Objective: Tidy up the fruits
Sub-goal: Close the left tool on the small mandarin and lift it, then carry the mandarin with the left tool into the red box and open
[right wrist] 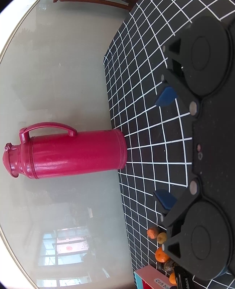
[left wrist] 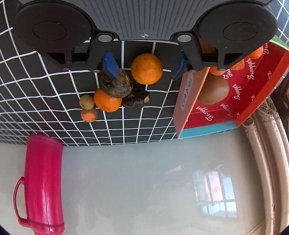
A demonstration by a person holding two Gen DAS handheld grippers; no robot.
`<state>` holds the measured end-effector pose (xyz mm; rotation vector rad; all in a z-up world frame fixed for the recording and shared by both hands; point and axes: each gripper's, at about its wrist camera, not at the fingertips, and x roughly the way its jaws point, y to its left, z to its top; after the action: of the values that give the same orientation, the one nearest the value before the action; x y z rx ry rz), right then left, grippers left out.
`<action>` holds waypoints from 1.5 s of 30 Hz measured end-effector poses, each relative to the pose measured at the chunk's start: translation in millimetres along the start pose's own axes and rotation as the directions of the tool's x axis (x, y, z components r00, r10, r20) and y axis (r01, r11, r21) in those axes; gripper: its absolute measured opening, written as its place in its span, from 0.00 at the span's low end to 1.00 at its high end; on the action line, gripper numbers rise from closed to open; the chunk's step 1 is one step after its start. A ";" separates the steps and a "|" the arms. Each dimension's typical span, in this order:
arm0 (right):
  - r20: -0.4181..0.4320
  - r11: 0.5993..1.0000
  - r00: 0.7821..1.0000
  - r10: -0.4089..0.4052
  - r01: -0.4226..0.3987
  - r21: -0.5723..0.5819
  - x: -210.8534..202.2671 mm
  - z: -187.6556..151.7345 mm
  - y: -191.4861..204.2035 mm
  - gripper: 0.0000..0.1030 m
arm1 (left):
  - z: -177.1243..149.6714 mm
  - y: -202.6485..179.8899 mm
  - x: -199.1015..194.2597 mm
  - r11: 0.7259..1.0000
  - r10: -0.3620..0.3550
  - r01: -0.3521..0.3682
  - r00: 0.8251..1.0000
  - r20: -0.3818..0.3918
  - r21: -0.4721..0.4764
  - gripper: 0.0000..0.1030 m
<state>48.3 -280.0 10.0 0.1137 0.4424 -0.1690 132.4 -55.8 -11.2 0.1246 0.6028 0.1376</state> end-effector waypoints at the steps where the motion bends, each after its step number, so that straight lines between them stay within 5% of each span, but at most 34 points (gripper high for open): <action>1: 0.000 1.000 1.000 0.000 0.000 0.001 -0.3 -0.2 -0.2 0.96 | 0.4 -0.7 0.0 1.000 0.000 0.000 1.000 -0.004 0.016 0.53; 20: 0.000 1.000 1.000 0.012 -0.012 0.004 0.8 0.0 -4.7 0.97 | -5.7 -8.4 7.4 0.998 -0.030 0.030 0.999 -0.014 -0.061 0.48; 22: -0.001 1.000 1.000 0.008 -0.008 0.005 0.8 0.0 -6.2 0.97 | -4.6 -9.4 3.7 0.998 -0.025 0.025 1.000 -0.001 -0.056 0.38; 36: 0.005 1.000 1.000 0.000 0.000 -0.001 -5.8 -0.7 -2.9 0.97 | -8.9 -5.6 -5.9 0.996 -0.082 0.081 0.997 -0.001 -0.045 0.38; 45: 0.010 1.000 1.000 0.011 -0.011 -0.019 -10.4 3.4 7.4 0.97 | 2.7 7.7 -39.9 0.990 -0.124 0.129 0.989 0.084 -0.060 0.38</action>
<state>41.9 -271.8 18.1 0.0963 0.4327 -0.1547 100.8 -55.0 14.3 0.0287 0.5240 0.0292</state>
